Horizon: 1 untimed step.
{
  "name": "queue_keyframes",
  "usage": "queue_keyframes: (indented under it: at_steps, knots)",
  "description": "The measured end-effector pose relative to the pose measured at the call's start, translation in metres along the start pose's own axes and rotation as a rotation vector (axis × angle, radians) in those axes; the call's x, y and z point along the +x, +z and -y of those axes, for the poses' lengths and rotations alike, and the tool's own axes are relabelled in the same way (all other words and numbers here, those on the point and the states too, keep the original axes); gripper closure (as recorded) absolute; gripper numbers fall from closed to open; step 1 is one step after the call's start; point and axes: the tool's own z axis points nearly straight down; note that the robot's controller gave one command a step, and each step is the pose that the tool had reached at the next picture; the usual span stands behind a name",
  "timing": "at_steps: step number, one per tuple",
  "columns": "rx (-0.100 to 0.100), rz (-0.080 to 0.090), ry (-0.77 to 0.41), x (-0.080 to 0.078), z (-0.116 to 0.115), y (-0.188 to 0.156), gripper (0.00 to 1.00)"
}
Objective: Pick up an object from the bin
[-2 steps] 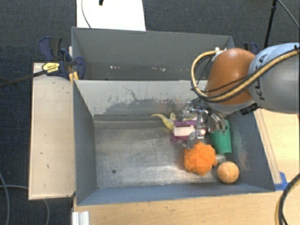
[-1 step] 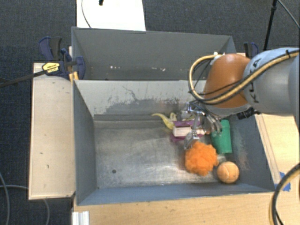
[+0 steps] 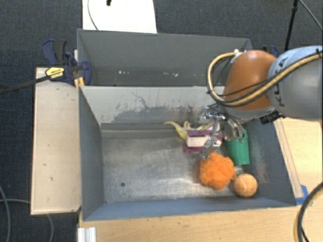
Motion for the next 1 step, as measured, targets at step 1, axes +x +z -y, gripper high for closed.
queue_keyframes:
  at_steps: [1]
  knots:
    - [-0.002, 0.006, 0.126, 0.0023, 0.0069, 0.0269, 0.0]
